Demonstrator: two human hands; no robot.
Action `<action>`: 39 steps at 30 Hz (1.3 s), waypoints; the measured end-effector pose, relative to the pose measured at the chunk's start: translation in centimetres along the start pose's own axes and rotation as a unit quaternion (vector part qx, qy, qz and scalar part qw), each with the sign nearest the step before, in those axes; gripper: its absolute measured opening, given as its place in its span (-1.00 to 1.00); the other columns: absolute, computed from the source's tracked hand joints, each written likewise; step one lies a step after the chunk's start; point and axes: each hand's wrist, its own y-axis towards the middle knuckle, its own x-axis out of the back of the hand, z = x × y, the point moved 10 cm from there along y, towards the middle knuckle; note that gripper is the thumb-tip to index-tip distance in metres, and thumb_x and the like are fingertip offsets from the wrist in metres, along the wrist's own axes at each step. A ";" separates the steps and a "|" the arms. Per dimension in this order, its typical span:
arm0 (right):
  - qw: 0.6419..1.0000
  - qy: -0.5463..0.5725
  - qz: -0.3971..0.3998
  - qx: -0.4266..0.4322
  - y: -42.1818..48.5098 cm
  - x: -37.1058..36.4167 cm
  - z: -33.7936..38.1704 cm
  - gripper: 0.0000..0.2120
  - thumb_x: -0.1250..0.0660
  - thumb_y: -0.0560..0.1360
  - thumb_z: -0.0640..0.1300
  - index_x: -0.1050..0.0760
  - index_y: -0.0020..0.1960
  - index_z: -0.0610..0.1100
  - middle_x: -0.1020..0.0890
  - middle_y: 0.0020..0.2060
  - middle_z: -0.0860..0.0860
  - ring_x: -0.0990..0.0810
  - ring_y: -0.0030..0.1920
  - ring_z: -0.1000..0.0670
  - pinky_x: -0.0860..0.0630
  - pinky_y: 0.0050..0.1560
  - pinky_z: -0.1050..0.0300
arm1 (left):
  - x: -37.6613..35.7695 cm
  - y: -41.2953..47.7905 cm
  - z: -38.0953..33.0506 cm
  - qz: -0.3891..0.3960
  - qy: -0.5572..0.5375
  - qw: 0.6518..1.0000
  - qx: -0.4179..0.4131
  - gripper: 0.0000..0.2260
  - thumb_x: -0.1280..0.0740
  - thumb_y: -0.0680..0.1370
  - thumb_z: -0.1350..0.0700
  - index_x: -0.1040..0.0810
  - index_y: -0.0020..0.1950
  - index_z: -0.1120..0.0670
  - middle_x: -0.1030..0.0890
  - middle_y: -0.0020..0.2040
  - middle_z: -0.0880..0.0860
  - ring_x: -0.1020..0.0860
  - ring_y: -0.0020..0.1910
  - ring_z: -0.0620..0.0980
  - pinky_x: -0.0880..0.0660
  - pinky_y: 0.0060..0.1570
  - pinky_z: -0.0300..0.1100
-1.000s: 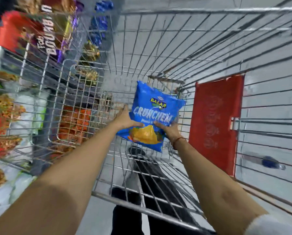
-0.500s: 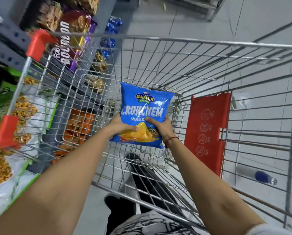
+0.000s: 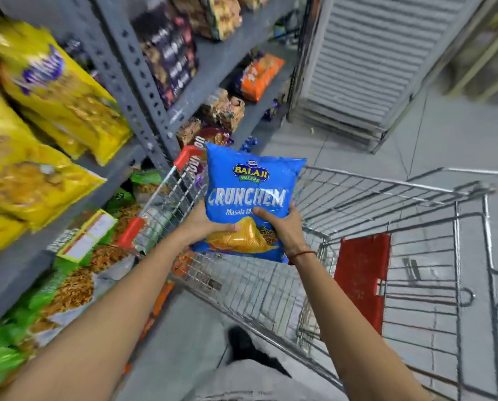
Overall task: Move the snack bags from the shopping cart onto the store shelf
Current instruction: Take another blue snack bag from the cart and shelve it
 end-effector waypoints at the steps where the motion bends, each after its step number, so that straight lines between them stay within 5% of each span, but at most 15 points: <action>1: 1.000 -0.002 0.009 0.014 -0.5 -1.0 1.7 -0.41 -0.57 0.29 -0.22 -0.43 0.26 -0.23 -0.67 0.11 -0.16 -0.69 0.04 -0.14 -0.64 0.04 -0.08 | 1.2 -0.8 -1.3 -0.014 -0.001 1.000 -0.016 -0.55 -0.56 0.25 0.20 -0.44 -0.12 -0.22 -0.52 -0.11 -0.26 -0.51 -0.27 -0.52 -0.42 -0.39 -0.57; 13: 0.966 0.007 0.119 0.231 -11.7 -14.1 23.4 -0.55 -0.56 0.29 -0.26 -0.51 0.14 -0.16 -0.72 -0.07 0.01 -0.73 -0.13 0.03 -0.64 -0.19 0.18 | 16.2 -16.9 -18.3 -0.211 0.085 0.946 -0.230 -0.42 -0.59 0.19 -0.01 -0.40 0.10 -0.15 -0.50 -0.06 -0.34 -0.44 -0.17 -0.51 -0.37 -0.30 -0.60; 16: 0.944 0.016 0.167 0.284 -16.4 -17.8 29.1 -0.57 -0.54 0.31 -0.29 -0.52 0.14 -0.19 -0.74 -0.17 0.08 -0.73 -0.16 0.05 -0.62 -0.24 0.23 | 19.6 -23.2 -22.7 -0.278 0.118 0.911 -0.280 -0.45 -0.59 0.17 -0.05 -0.42 0.07 -0.14 -0.53 -0.04 -0.29 -0.48 -0.13 -0.46 -0.40 -0.18 -0.55; 18: 0.926 0.025 0.198 0.320 -19.8 -20.0 32.8 -0.61 -0.53 0.30 -0.28 -0.54 0.09 -0.15 -0.75 -0.22 0.11 -0.73 -0.19 0.06 -0.62 -0.26 0.24 | 21.6 -27.9 -25.4 -0.326 0.143 0.882 -0.310 -0.49 -0.57 0.16 -0.13 -0.42 0.01 -0.22 -0.54 0.02 -0.22 -0.51 -0.01 -0.25 -0.44 -0.06 -0.26; 24: 0.863 0.070 0.276 0.418 -29.8 -27.1 40.9 -0.54 -0.57 0.12 -0.10 -0.58 0.00 -0.07 -0.75 -0.19 0.06 -0.73 -0.16 0.03 -0.64 -0.20 0.16 | 27.5 -41.6 -31.1 -0.456 0.174 0.789 -0.373 -0.34 -0.53 0.16 -0.22 -0.41 0.17 -0.08 -0.55 0.08 -0.13 -0.49 0.04 -0.13 -0.40 -0.04 -0.20; 30: 0.806 0.095 0.378 0.445 -37.1 -36.6 43.5 -0.56 -0.59 0.20 -0.18 -0.56 0.04 -0.10 -0.76 -0.16 0.06 -0.73 -0.13 0.03 -0.62 -0.20 0.21 | 33.0 -52.5 -30.4 -0.542 0.179 0.735 -0.366 -0.40 -0.52 0.17 -0.22 -0.38 0.13 -0.17 -0.52 0.07 -0.18 -0.47 0.03 -0.19 -0.37 -0.14 -0.40; 35: 0.785 0.075 0.438 0.432 -40.6 -45.3 41.7 -0.39 -0.63 0.10 -0.01 -0.56 0.11 -0.08 -0.75 -0.05 0.01 -0.72 -0.02 -0.04 -0.65 -0.08 0.04 | 37.5 -58.3 -26.2 -0.594 0.145 0.720 -0.329 -0.38 -0.54 0.16 -0.18 -0.38 0.14 -0.15 -0.49 -0.01 -0.31 -0.48 -0.03 -0.32 -0.39 -0.20 -0.51; 39: 0.761 0.044 0.485 0.428 -43.4 -52.0 38.8 -0.42 -0.62 0.16 -0.01 -0.57 0.13 -0.09 -0.74 -0.03 0.01 -0.72 -0.02 0.01 -0.63 -0.08 0.13 | 40.7 -62.3 -21.9 -0.655 0.138 0.689 -0.279 -0.35 -0.55 0.19 -0.15 -0.39 0.20 -0.06 -0.49 0.00 -0.20 -0.48 -0.06 -0.26 -0.39 -0.15 -0.46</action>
